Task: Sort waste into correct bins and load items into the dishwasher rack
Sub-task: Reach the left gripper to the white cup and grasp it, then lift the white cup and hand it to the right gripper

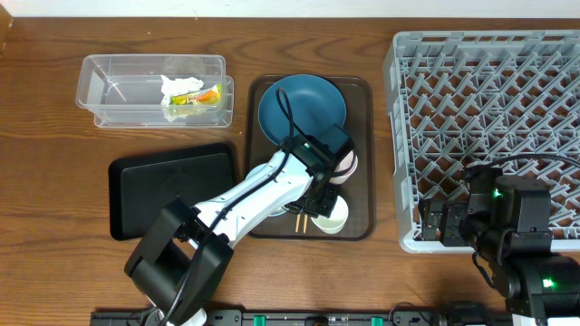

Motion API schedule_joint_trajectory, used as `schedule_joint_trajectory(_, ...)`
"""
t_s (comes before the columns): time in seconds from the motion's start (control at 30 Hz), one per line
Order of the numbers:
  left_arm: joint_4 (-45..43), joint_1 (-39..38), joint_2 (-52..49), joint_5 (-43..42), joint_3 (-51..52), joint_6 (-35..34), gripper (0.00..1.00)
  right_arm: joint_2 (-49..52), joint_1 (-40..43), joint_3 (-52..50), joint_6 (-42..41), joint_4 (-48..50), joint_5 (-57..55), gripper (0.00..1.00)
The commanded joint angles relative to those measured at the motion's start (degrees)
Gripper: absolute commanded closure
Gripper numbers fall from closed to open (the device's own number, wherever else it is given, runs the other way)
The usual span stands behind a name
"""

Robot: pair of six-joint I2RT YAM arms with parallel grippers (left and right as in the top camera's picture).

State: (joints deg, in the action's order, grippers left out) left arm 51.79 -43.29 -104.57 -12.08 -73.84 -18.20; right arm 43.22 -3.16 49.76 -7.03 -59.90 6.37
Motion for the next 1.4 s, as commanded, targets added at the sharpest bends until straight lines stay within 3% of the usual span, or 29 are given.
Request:
schedule_joint_trajectory(0.0, 0.96, -0.02, 1.44, -0.79, 0.59, -0.11, 0.94, -0.09, 0.48, 1.05, -0.20, -0.15, -0.42, 0.01)
schedule_joint_trajectory(0.4, 1.38, 6.29, 24.00, -4.02, 0.59, -2.34, 0.94, -0.04, 0.50, 1.03, -0.24, 5.49, -5.64, 0.01)
schedule_joint_trajectory(0.6, -8.09, 17.79, 26.64, -32.13, 0.66, -3.61, 0.94, 1.88, 0.48, 1.03, 1.03, 9.49, 10.12, 0.01)
schedule_joint_trajectory(0.8, -13.75, 24.20, 22.47, -54.49, 0.66, -3.56, 0.94, 5.20, 0.48, 1.03, 14.12, 11.28, 39.26, 0.01)
schedule_joint_trajectory(0.97, -17.05, 24.90, 18.05, -69.64, 0.66, -3.52, 0.94, 7.61, 0.46, 1.03, 26.47, 11.32, 52.74, 0.01)
schedule_joint_trajectory(1.37, -17.64, 22.58, 15.26, -72.46, 0.66, -3.34, 0.94, 13.31, 0.46, 1.03, 29.14, 22.93, 56.22, 0.01)
